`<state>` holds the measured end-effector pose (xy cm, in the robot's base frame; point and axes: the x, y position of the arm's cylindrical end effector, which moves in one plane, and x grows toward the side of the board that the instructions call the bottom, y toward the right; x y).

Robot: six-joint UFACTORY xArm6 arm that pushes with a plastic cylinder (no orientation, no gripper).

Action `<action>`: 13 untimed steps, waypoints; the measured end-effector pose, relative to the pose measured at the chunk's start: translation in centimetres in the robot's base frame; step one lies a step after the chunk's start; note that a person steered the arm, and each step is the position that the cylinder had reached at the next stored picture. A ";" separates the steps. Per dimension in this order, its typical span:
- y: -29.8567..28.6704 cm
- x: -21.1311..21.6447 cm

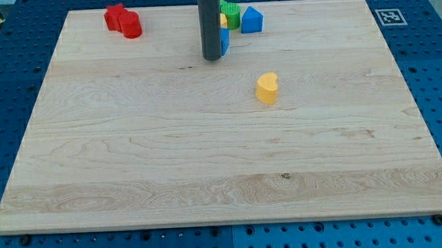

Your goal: Push the red star to the left side of the yellow hexagon

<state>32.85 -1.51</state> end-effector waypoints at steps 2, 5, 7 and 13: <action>-2.2 -0.8; -22.6 -4.5; -26.6 -10.7; -9.5 -8.7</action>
<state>24.13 -10.97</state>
